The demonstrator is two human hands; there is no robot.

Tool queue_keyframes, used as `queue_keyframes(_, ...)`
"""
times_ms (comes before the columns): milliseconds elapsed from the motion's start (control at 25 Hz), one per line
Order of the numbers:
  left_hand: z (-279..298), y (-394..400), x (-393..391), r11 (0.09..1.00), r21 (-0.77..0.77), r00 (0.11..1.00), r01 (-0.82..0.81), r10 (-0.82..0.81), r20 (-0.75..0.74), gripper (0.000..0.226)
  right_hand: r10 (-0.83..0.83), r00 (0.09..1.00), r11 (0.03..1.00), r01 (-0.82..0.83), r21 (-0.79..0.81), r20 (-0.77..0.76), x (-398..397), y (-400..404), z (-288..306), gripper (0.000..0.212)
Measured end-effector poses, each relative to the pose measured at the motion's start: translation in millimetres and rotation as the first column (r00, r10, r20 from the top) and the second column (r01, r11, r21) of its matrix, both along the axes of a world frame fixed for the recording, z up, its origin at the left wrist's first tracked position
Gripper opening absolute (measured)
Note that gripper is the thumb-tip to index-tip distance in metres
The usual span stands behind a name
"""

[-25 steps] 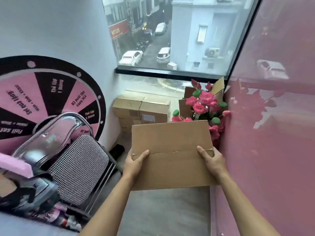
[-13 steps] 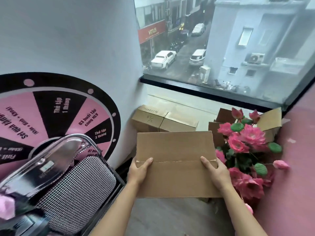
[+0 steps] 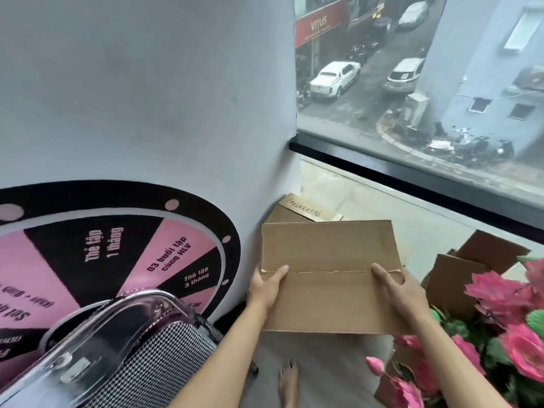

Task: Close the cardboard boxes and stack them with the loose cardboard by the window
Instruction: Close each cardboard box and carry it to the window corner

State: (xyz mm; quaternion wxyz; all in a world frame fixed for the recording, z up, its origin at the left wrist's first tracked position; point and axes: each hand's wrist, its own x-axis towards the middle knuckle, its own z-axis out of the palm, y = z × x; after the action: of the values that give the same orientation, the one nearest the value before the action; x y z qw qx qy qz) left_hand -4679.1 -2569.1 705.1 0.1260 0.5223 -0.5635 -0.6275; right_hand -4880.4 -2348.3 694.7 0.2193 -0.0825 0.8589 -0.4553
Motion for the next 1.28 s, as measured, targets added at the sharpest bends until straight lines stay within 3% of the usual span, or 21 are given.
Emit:
queue_keyframes(360, -36.6, -129.5, -140.7, 0.980, 0.050, 0.971, 0.190, -0.196, 0.139, 0.079, -0.179, 0.980, 0.977, 0.167, 0.136, 0.084, -98.7, -96.4, -36.0, 0.062)
queue_keyframes(560, -67.9, -175.9, -207.5, 0.960, 0.005, 0.924, 0.280, -0.271, 0.270, 0.062, -0.216, 0.968, 0.972, 0.201, 0.121, 0.126, -148.4, -133.1, -64.5, 0.057)
queue_keyframes(720, -95.5, -211.4, -259.4, 0.955, -0.042, 0.880, 0.295, -0.254, 0.402, 0.078, -0.229, 0.957, 0.968, 0.206, 0.142, 0.177, -191.6, -170.1, -100.5, 0.064)
queue_keyframes(960, -133.6, -252.1, -326.5, 0.878, -0.171, 0.795, 0.447, -0.302, 0.526, 0.071, -0.296, 0.891, 0.955, 0.274, 0.112, 0.346, -223.2, -210.1, -143.6, 0.074)
queue_keyframes(1160, -169.3, -257.6, -357.3, 0.751, -0.134, 0.626, 0.647, -0.423, 0.655, 0.090, -0.410, 0.791, 0.912, 0.357, 0.202, 0.454, -240.9, -224.8, -176.0, 0.069)
queue_keyframes(1240, -171.1, -253.8, -355.5, 0.640, -0.227, 0.553, 0.734, -0.370, 0.747, 0.100, -0.430, 0.789, 0.903, 0.368, 0.223, 0.439, -242.3, -222.2, -181.2, 0.064)
queue_keyframes(1280, -171.5, -251.0, -353.3, 0.538, -0.292, 0.515, 0.791, -0.326, 0.793, 0.103, -0.440, 0.787, 0.898, 0.373, 0.234, 0.433, -241.6, -220.1, -182.1, 0.064)
